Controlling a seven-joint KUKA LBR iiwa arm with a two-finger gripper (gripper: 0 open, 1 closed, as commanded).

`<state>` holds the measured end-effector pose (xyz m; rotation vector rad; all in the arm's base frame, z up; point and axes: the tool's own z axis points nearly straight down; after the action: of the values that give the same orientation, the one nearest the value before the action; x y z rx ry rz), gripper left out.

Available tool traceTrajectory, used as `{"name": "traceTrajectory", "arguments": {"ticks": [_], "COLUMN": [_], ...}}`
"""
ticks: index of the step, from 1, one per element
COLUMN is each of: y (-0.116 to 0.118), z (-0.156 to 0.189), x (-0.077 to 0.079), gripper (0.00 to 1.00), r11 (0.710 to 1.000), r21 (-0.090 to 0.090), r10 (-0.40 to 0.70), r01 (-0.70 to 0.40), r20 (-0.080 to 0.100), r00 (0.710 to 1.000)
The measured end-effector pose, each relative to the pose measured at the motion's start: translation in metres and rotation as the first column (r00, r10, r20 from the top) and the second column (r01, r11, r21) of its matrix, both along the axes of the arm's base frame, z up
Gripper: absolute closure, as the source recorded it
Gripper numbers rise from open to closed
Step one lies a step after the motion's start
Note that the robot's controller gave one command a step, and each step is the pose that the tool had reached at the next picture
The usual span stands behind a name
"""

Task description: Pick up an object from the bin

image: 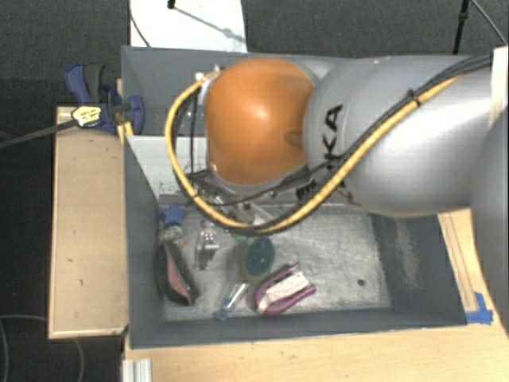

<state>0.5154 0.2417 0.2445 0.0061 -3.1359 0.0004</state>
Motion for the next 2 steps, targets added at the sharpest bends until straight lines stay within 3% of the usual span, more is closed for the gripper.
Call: {"name": "traceTrajectory", "arguments": {"ticks": [1, 2], "y": [-0.077, -0.139], "z": [-0.175, -0.171], "x": [0.068, 0.061], "gripper": [0.0, 0.0], "r11": [0.976, 0.939], "r21": [0.001, 0.0], "r10": [0.217, 0.343], "r01": [-0.217, -0.344], "r20": [0.011, 0.016], "r00": [0.976, 0.939]}}
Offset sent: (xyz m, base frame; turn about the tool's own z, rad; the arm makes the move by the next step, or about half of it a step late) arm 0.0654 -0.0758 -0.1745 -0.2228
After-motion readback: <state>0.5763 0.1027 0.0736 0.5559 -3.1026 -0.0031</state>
